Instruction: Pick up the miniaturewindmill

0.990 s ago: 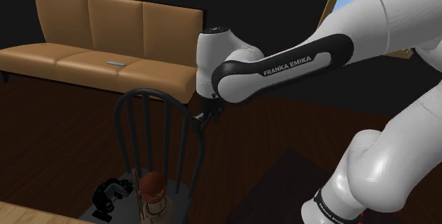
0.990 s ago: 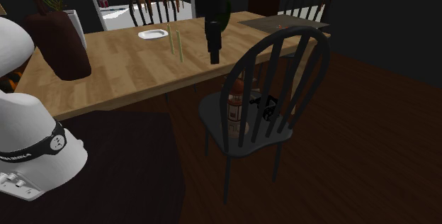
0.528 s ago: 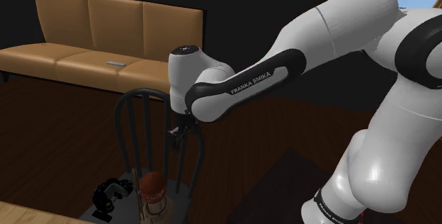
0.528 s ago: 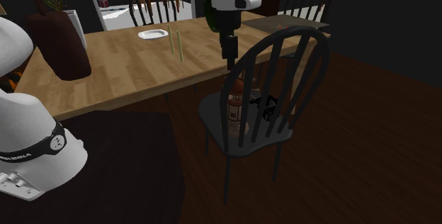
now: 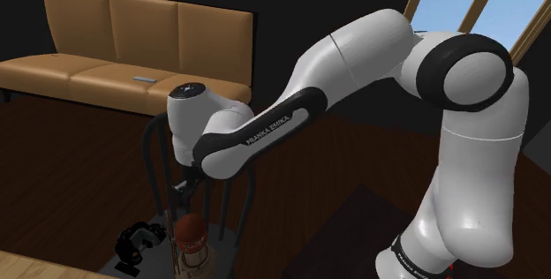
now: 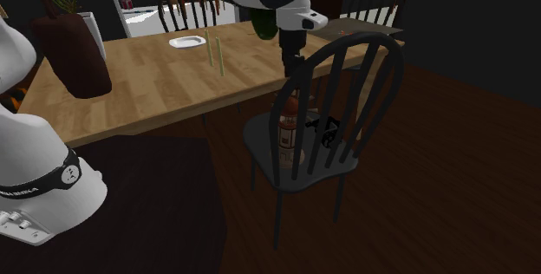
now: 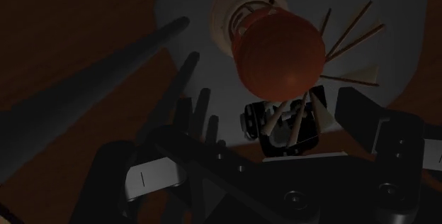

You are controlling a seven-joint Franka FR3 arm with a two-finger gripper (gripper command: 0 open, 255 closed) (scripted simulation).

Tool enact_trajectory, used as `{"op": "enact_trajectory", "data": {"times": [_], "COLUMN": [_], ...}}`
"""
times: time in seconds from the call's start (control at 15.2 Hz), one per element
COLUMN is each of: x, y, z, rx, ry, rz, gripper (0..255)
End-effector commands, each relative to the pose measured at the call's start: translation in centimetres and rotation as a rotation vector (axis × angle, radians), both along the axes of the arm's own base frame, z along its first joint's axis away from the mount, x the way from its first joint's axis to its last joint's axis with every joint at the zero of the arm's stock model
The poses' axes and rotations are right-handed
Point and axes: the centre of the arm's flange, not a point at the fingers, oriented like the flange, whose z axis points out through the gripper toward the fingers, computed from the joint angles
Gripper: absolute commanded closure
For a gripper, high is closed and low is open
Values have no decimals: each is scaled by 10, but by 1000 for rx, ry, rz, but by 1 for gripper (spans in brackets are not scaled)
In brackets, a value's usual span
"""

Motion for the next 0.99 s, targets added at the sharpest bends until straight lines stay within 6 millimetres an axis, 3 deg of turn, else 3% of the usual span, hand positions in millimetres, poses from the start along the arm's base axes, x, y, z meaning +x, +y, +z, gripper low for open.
{"op": "enact_trajectory", "data": {"times": [0.0, 0.4, 0.92], "x": [8, 36, 36], "y": [21, 81, 82], "z": [-13, -52, -93], "rx": [4, 16, 17], "ry": [-4, -16, -16], "rz": [8, 32, 33], "gripper": [0, 0, 0]}}
